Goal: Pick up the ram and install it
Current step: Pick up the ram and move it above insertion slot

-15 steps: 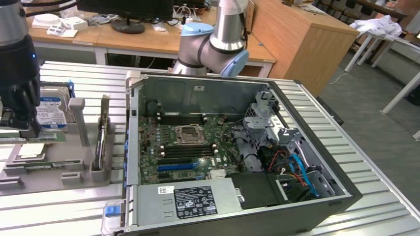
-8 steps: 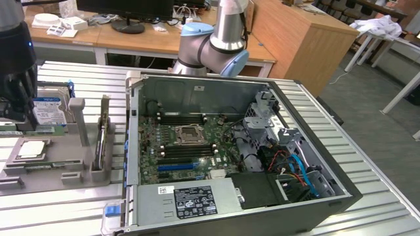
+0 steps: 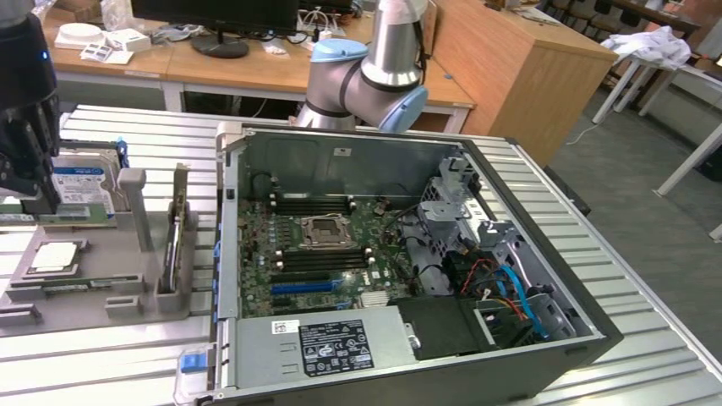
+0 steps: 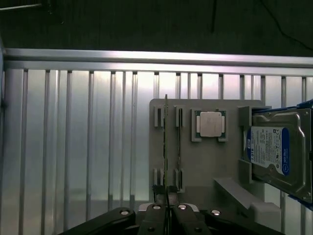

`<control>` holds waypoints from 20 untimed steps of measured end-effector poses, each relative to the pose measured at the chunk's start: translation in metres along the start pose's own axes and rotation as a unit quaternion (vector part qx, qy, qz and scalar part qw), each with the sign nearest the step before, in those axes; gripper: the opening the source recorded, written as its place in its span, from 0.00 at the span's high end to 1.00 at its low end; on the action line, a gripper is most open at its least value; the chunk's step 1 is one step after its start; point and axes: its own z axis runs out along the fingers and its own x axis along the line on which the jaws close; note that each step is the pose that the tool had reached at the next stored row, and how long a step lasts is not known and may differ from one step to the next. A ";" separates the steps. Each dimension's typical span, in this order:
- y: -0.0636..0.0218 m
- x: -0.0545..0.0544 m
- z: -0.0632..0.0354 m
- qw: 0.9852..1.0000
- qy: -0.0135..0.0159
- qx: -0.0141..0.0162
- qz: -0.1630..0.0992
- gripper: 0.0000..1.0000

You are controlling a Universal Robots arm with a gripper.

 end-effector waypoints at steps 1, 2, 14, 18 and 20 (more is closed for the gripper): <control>0.0001 0.000 -0.0018 1.000 0.000 0.000 0.000 0.88; 0.0001 0.000 -0.0035 1.000 0.000 0.000 0.000 0.88; 0.0007 0.000 -0.0203 1.000 0.000 0.000 0.000 0.88; 0.0009 0.000 -0.0252 1.000 0.000 0.000 0.000 0.88; 0.0010 0.000 -0.0273 1.000 0.000 0.000 0.000 0.88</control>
